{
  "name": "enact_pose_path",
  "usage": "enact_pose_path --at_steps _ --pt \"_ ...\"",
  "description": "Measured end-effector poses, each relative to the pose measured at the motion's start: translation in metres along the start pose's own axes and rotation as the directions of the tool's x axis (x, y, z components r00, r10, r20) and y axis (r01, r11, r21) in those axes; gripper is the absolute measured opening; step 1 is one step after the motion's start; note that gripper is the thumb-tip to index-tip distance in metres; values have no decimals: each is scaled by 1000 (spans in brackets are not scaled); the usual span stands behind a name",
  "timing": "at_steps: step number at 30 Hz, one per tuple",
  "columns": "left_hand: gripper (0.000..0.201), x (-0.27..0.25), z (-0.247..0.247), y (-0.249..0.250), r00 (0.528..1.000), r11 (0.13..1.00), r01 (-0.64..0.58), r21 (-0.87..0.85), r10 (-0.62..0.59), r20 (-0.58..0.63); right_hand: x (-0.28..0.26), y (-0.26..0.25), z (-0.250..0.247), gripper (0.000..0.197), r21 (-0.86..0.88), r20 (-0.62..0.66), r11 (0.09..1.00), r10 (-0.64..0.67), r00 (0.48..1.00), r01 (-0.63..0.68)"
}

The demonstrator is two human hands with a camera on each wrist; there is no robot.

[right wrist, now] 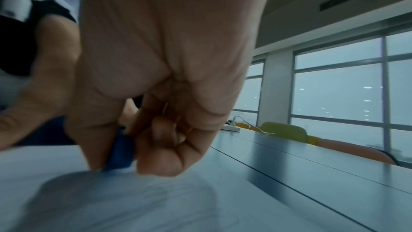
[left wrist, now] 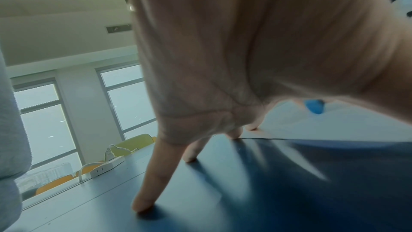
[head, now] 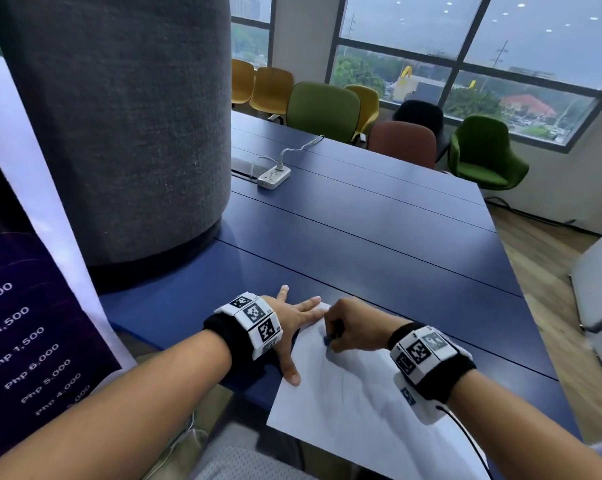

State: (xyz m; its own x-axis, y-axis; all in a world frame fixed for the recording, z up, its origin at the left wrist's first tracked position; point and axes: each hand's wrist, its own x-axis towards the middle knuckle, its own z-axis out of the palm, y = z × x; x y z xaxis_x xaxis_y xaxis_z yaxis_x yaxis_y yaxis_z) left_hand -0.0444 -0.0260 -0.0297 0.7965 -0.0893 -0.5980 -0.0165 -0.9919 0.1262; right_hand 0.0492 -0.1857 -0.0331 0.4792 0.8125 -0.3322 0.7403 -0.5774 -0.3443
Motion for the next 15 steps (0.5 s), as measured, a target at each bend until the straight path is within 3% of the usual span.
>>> enact_pose_path --at_steps 3,6,8,13,15 --pt "134 -1 0 0 1000 1000 6 18 -6 -4 -5 -3 -4 13 -12 97 1000 -2 995 3" --pt "133 -2 -1 0 1000 1000 6 19 -6 -6 7 9 -14 13 -40 -102 994 100 990 -105" --pt "133 -1 -1 0 1000 1000 7 17 -7 -12 10 10 -11 11 -78 -168 992 87 982 -101" --pt "135 0 0 0 1000 1000 -3 23 3 -17 -2 -9 2 12 -103 58 991 -84 995 89" --pt "135 -2 -1 1 1000 1000 2 16 -1 -10 6 -1 -5 11 -99 -17 995 -33 999 31"
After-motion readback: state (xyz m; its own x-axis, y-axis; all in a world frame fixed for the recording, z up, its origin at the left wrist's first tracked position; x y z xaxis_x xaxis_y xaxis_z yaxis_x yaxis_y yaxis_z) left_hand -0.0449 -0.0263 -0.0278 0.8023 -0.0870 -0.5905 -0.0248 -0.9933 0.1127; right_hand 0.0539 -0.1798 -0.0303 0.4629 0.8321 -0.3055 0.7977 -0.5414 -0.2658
